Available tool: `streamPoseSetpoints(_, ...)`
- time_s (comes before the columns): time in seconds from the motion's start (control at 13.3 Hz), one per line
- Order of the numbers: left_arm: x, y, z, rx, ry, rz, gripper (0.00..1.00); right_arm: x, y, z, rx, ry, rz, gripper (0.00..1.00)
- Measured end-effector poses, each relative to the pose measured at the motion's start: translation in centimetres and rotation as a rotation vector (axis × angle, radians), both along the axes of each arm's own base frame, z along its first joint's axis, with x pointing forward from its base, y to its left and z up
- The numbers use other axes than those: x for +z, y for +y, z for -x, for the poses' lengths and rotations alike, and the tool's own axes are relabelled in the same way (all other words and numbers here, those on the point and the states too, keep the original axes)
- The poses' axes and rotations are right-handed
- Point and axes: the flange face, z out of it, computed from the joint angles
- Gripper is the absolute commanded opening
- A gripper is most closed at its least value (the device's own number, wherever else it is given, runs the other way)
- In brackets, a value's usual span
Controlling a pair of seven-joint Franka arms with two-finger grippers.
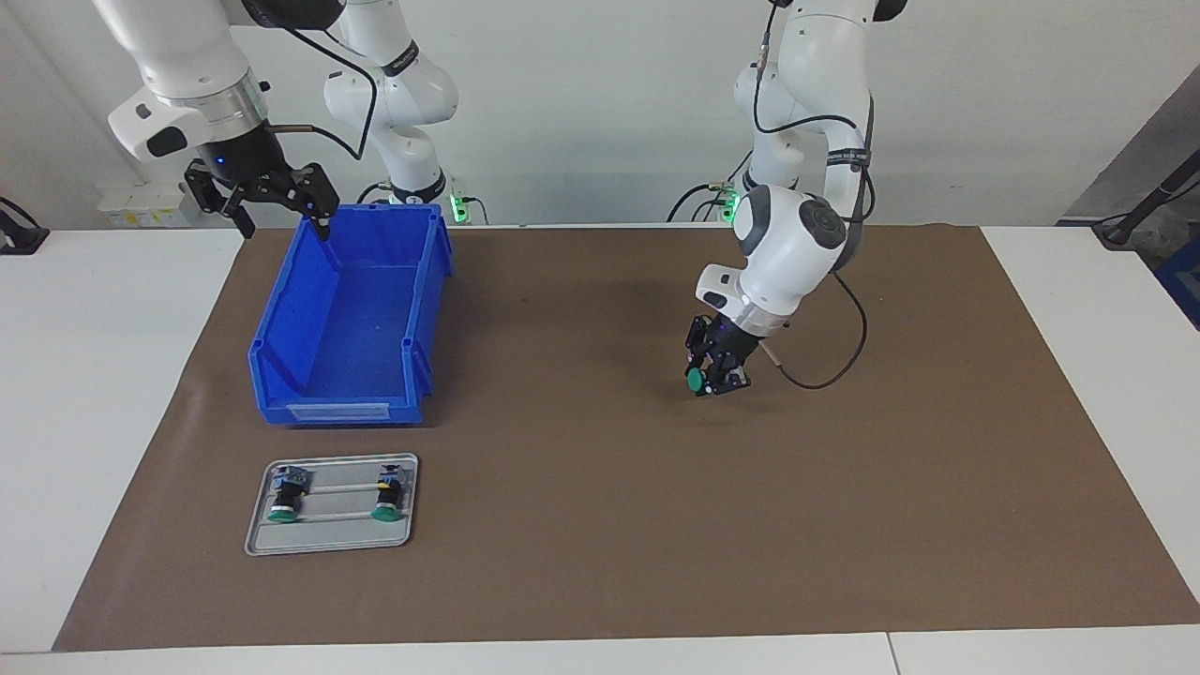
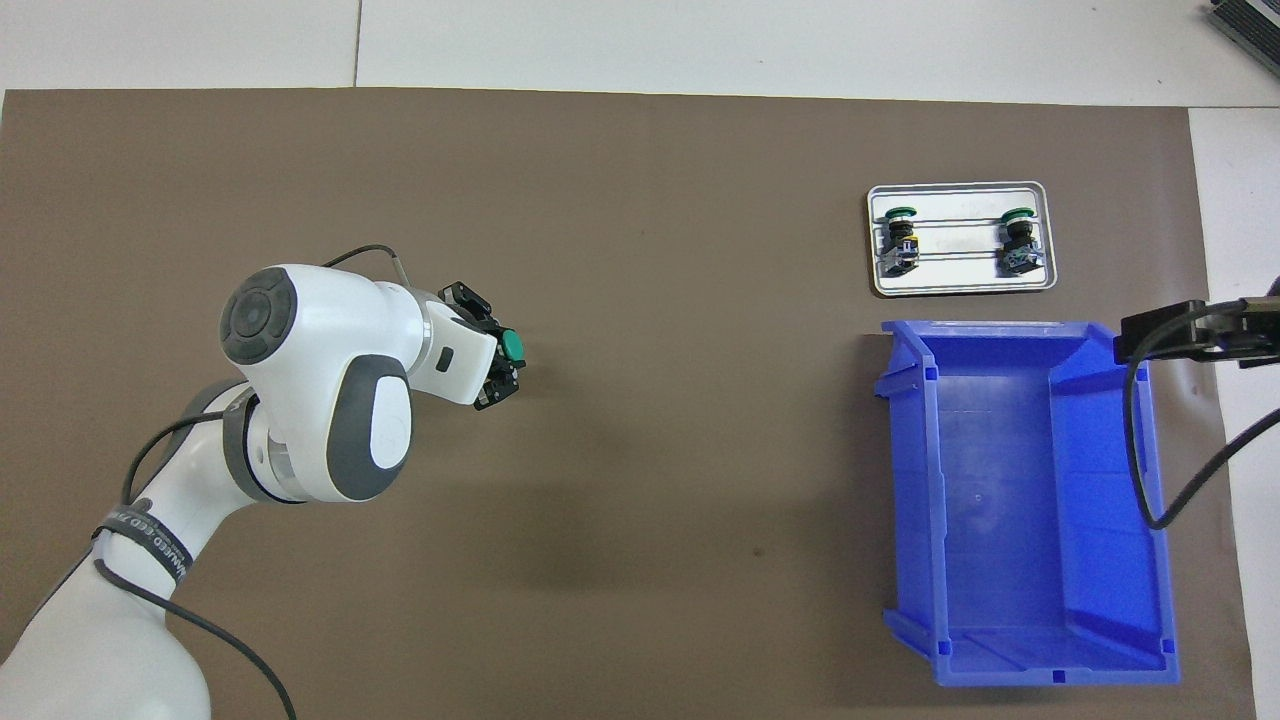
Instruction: Place and press button with both arms
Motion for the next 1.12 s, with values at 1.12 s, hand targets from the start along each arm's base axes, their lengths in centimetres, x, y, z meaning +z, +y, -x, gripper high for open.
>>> streamPoseSetpoints(1.12,-6.1,10.3,7.2,-0.030,-0.093,0.713,0.24,0.0,0.0,0.0,0.000,0.000,0.000,1.00)
